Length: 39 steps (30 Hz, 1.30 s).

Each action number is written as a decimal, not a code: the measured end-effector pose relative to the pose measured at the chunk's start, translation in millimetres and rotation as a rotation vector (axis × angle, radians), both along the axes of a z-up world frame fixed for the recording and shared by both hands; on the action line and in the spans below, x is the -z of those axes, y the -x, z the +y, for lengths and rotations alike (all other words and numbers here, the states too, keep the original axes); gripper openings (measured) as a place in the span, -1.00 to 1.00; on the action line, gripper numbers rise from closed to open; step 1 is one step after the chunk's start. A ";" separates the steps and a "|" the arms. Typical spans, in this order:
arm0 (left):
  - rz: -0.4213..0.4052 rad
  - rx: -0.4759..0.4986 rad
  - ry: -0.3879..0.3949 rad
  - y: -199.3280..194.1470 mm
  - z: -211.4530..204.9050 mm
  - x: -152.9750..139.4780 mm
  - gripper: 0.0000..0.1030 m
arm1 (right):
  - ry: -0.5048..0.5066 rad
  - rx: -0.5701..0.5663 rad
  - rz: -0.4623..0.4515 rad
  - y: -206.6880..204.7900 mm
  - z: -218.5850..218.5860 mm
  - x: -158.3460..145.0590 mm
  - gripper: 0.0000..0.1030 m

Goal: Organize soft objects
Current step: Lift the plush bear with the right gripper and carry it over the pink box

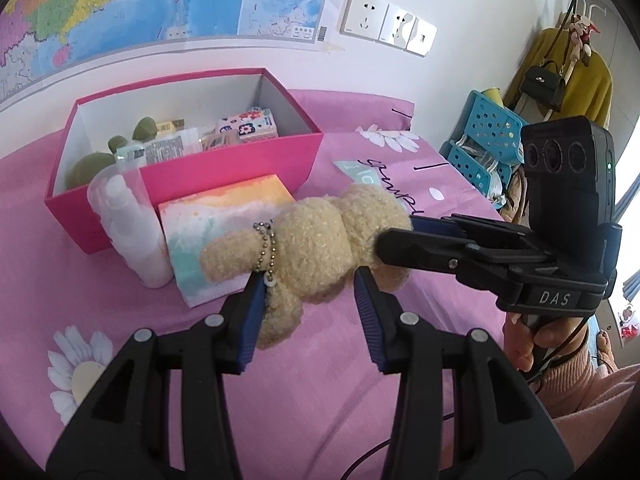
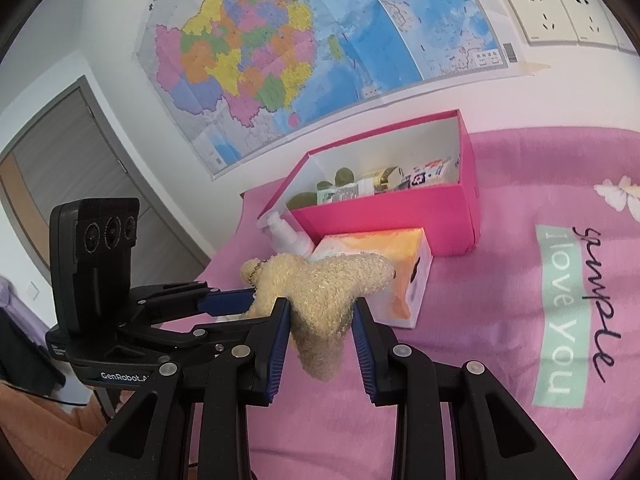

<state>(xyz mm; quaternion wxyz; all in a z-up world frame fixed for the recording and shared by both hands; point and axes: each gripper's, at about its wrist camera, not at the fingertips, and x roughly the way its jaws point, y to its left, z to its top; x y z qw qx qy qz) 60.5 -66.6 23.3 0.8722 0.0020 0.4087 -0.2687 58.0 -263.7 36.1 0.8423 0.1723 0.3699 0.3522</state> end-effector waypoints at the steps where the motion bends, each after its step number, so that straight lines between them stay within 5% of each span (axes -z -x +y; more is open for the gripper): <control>1: -0.002 0.000 -0.001 -1.0 0.1 -0.8 -0.10 | 0.000 0.001 -0.002 -1.1 0.4 -0.9 -0.40; 39: -0.075 -0.019 -0.041 -42.7 -6.6 -25.3 -0.10 | 0.001 0.025 -0.075 -43.9 0.4 -25.4 -0.40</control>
